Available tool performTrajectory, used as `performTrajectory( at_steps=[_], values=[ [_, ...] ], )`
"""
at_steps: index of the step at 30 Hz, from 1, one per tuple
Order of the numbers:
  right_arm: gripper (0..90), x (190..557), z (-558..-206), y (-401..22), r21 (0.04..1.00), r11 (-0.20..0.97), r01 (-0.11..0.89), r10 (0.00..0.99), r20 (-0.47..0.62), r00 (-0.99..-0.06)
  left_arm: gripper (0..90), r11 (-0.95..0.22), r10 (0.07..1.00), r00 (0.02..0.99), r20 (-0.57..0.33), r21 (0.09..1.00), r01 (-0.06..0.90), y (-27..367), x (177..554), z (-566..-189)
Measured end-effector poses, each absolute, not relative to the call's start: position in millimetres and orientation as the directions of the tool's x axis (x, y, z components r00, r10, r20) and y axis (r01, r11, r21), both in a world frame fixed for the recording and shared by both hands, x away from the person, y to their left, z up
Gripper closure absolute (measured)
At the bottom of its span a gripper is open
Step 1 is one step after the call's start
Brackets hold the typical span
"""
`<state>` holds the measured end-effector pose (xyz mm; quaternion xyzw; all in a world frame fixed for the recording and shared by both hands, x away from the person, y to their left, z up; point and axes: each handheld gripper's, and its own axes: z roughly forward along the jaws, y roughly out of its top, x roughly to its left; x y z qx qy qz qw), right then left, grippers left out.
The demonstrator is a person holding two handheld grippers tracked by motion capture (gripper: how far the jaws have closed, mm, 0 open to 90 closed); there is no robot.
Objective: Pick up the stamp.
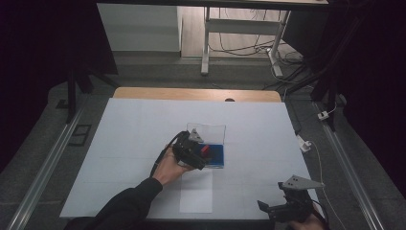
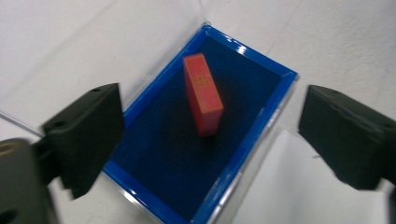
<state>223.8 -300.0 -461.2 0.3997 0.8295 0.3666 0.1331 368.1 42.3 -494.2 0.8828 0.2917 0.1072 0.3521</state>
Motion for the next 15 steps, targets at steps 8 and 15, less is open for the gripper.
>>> performTrajectory(
  at_steps=[8, 15],
  values=[
    [0.0, 223.8, -461.4, -300.0, 0.713, 0.413, 0.566, 0.76, 0.073, -0.646, 41.9, -0.633, 0.587, 0.808, 0.047, 0.648, 0.423, 34.4, 372.4, -497.0],
    [0.1, 223.6, -461.5, -299.4, 0.712, 0.414, 0.567, 0.759, 0.073, -0.647, 61.3, -0.618, 0.606, 0.795, 0.017, 0.64, 0.457, 30.0, 376.1, -498.5]
  ],
)
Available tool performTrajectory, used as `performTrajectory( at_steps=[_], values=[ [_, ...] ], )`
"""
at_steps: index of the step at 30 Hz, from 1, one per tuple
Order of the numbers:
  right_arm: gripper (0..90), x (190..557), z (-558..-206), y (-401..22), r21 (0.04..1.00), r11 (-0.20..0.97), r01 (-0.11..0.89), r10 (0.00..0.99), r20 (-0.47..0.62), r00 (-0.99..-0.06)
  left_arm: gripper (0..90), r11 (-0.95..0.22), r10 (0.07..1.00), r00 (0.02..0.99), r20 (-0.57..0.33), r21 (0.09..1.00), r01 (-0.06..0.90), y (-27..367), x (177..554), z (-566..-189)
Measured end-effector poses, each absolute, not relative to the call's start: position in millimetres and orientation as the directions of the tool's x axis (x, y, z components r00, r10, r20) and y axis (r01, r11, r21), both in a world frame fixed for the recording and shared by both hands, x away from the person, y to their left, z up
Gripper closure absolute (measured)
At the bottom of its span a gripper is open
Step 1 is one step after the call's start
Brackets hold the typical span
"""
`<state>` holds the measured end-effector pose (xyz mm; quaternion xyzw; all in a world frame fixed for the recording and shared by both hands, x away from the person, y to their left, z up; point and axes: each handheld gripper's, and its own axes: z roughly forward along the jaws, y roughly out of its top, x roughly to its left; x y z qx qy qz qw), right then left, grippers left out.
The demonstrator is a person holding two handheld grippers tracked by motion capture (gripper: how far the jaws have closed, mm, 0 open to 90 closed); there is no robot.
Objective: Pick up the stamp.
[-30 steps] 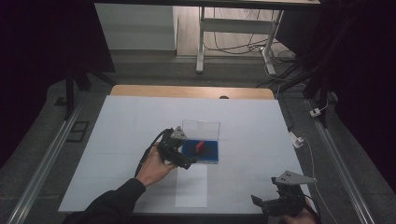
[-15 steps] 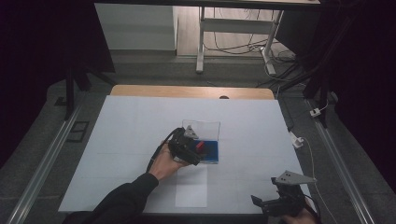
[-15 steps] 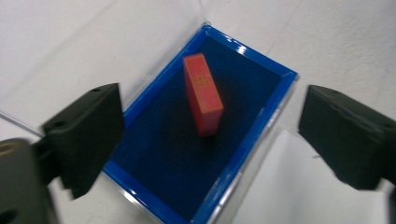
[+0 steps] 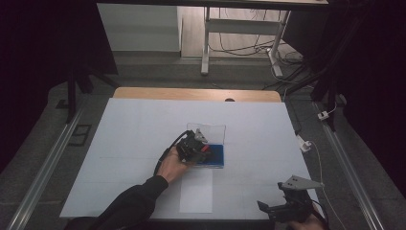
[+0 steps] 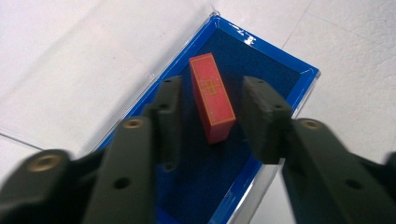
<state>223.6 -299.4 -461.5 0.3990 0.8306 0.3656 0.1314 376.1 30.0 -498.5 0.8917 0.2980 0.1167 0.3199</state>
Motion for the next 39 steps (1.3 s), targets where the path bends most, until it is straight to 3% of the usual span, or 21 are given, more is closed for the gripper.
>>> performTrajectory(
  at_steps=[3, 5, 16, 32, 39],
  values=[
    [0.1, 223.7, -461.6, -299.6, 0.711, 0.414, 0.568, 0.758, 0.076, -0.648, 76.9, -0.602, 0.618, 0.786, 0.001, 0.644, 0.472, 31.7, 376.7, -497.8],
    [0.1, 223.7, -461.7, -299.5, 0.711, 0.415, 0.568, 0.757, 0.077, -0.649, 79.5, -0.596, 0.62, 0.784, -0.009, 0.644, 0.479, 32.8, 377.3, -497.7],
    [0.1, 224.1, -461.8, -299.5, 0.708, 0.416, 0.571, 0.756, 0.08, -0.649, 80.1, -0.561, 0.6, 0.796, -0.078, 0.669, 0.488, 42.0, 372.9, -479.2],
    [0.1, 224.2, -461.9, -299.3, 0.707, 0.422, 0.568, 0.753, 0.076, -0.654, 80.0, -0.607, 0.542, 0.839, -0.051, 0.666, 0.433, 54.3, 343.5, -454.5],
    [0.2, 224.4, -461.9, -298.8, 0.706, 0.424, 0.567, 0.752, 0.075, -0.655, 80.1, -0.59, 0.53, 0.844, -0.082, 0.679, 0.436, 61.5, 329.8, -447.9]
  ],
)
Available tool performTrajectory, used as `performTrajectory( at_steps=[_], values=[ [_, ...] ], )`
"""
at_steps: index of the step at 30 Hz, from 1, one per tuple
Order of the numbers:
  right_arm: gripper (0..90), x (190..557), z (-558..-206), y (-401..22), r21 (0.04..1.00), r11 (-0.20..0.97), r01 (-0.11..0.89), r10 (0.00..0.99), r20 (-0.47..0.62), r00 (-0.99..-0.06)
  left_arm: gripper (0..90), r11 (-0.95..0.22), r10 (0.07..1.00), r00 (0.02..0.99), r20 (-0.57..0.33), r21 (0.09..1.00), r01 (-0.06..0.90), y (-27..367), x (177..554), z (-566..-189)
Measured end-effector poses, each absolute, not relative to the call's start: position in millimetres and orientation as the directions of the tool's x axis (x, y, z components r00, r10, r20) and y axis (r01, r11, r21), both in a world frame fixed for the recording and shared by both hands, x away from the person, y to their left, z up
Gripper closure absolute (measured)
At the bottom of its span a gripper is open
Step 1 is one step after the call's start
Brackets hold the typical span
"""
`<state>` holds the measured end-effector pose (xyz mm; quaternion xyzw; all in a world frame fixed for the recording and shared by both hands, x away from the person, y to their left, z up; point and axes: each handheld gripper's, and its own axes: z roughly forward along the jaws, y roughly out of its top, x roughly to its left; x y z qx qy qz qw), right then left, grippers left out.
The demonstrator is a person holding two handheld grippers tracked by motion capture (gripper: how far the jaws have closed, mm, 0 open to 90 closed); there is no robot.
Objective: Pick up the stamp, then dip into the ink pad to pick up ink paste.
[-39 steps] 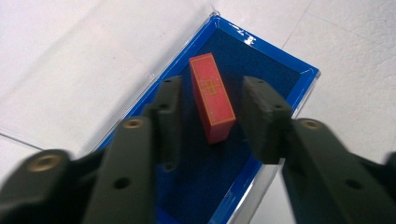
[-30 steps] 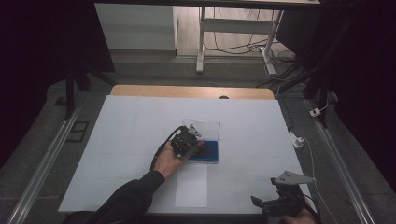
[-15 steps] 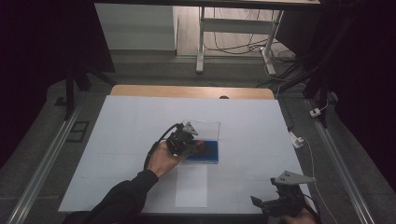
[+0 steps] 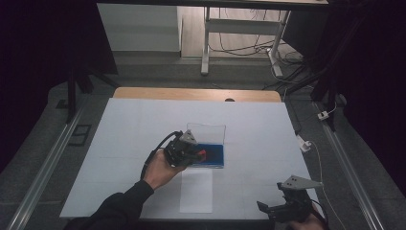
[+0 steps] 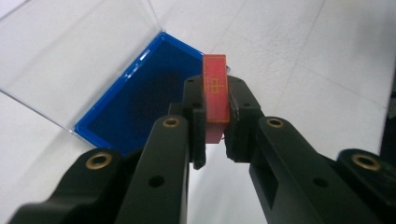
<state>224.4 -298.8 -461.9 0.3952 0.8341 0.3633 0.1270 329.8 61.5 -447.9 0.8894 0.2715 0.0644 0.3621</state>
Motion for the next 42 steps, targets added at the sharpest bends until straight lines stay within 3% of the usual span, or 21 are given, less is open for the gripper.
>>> performTrajectory(
  at_steps=[16, 27, 42],
  values=[
    [0.2, 223.7, -461.8, -299.1, 0.71, 0.427, 0.56, 0.747, 0.072, -0.661, 80.0, -0.576, 0.526, 0.846, -0.092, 0.693, 0.434, 68.5, 321.6, -448.6],
    [0.2, 223.9, -461.8, -297.9, 0.704, 0.43, 0.565, 0.747, 0.073, -0.66, 80.0, -0.539, 0.597, 0.795, -0.106, 0.682, 0.495, 62.1, 347.2, -465.3],
    [0.2, 224.1, -462.1, -298.0, 0.702, 0.436, 0.563, 0.744, 0.071, -0.665, 79.9, -0.549, 0.617, 0.783, -0.083, 0.667, 0.503, 46.0, 373.7, -486.7]
  ],
)
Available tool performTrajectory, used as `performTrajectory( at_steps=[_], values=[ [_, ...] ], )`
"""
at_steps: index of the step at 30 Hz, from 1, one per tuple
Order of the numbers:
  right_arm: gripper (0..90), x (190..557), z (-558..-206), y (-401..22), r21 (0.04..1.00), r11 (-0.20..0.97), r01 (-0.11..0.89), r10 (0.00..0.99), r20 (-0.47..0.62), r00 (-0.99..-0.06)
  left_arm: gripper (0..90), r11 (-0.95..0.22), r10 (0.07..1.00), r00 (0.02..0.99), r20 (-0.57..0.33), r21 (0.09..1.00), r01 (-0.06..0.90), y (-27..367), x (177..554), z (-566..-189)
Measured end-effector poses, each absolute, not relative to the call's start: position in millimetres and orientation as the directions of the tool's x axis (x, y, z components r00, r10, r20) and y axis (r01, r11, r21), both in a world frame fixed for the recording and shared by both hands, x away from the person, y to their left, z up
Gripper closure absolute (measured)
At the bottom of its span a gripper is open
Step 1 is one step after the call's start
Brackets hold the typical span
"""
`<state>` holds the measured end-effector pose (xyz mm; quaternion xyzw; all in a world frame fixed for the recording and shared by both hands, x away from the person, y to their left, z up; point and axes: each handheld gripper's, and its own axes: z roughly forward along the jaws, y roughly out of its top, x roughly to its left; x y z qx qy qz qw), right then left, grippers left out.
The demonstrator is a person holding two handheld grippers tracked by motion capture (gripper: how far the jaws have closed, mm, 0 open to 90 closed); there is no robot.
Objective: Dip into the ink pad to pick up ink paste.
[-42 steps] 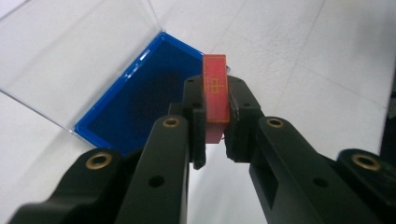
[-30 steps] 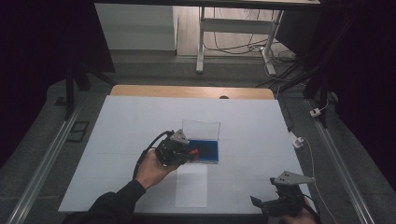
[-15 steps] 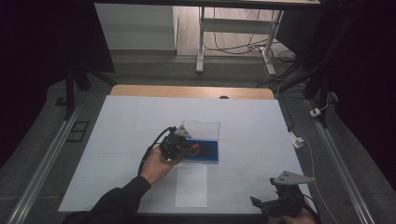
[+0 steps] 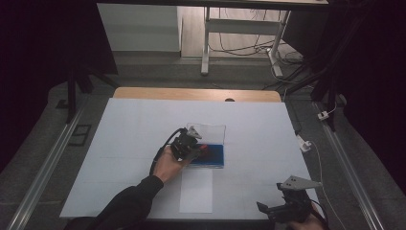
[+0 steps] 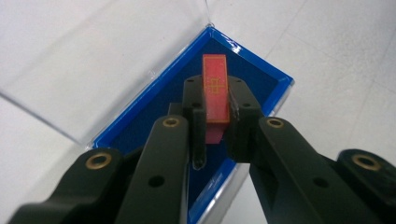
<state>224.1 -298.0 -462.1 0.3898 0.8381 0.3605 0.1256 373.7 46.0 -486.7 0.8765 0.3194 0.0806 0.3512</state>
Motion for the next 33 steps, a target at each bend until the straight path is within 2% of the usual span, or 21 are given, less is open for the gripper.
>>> performTrajectory(
  at_steps=[13, 23, 33],
  values=[
    [0.3, 223.8, -462.3, -298.1, 0.7, 0.437, 0.565, 0.745, 0.071, -0.664, 80.3, -0.562, 0.638, 0.766, -0.084, 0.628, 0.538, 38.1, 380.8, -499.0],
    [0.3, 223.8, -462.9, -295.7, 0.689, 0.448, 0.57, 0.746, 0.064, -0.663, 80.7, -0.594, 0.638, 0.77, -0.014, 0.627, 0.503, 32.3, 374.1, -500.0],
    [0.3, 224.1, -463.0, -295.9, 0.688, 0.447, 0.571, 0.745, 0.066, -0.663, 80.7, -0.536, 0.638, 0.761, -0.119, 0.641, 0.55, 43.0, 381.6, -503.3]
  ],
)
